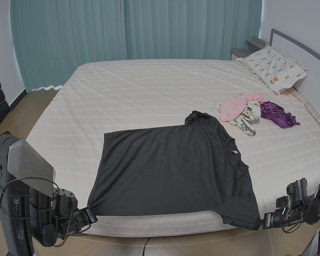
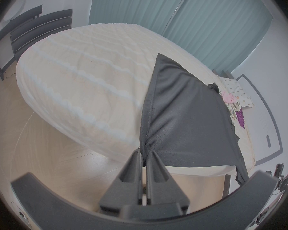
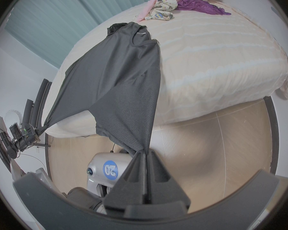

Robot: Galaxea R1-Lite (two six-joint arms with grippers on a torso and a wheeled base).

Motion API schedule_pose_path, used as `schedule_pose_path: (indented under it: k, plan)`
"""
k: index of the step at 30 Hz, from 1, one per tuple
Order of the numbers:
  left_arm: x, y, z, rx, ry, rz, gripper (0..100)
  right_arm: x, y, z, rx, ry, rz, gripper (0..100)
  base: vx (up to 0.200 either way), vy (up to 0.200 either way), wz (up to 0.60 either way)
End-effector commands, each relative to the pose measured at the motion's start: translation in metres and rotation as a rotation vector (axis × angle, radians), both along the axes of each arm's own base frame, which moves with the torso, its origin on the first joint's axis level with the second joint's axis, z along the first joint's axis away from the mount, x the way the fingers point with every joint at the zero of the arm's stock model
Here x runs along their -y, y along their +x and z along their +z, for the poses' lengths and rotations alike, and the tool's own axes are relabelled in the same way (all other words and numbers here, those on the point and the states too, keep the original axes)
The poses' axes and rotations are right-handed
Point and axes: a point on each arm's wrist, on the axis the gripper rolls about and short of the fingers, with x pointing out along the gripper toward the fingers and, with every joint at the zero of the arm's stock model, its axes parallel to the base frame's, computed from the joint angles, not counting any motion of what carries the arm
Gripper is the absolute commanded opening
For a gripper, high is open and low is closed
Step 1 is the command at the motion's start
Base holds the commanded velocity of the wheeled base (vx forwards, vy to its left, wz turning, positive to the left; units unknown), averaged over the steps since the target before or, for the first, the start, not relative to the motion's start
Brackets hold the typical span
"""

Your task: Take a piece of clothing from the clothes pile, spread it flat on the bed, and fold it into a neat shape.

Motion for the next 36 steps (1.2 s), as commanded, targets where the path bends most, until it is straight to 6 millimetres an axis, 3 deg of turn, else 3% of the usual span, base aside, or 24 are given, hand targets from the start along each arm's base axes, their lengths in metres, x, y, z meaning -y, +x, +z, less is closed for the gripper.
schedule_pose_path:
  k: [1,14,21,30,36]
  plan:
    - [-0.002,-0.008,-0.003,-0.061,0.02,-0.005,0,-0.001,-0.01,0.006,-0.01,-0.01,0.026,0,0.0,0.0,0.0]
    - [-0.004,-0.025,0.005,-0.192,0.101,-0.07,0,0.0,-0.024,0.01,-0.076,-0.051,0.081,0,0.0,0.0,0.0]
    - [-0.002,-0.031,0.014,-0.21,0.103,-0.094,0,0.0,-0.018,0.02,0.003,-0.043,0.078,0,0.0,0.0,0.0]
    - [-0.005,-0.005,0.028,-0.043,0.061,-0.042,0,-0.002,0.014,0.04,0.157,-0.011,0.036,0,0.0,0.0,0.0]
    - [-0.004,0.023,0.045,0.082,0.031,-0.012,0,-0.003,0.04,0.052,0.235,0.007,0.005,0,0.0,0.0,0.0]
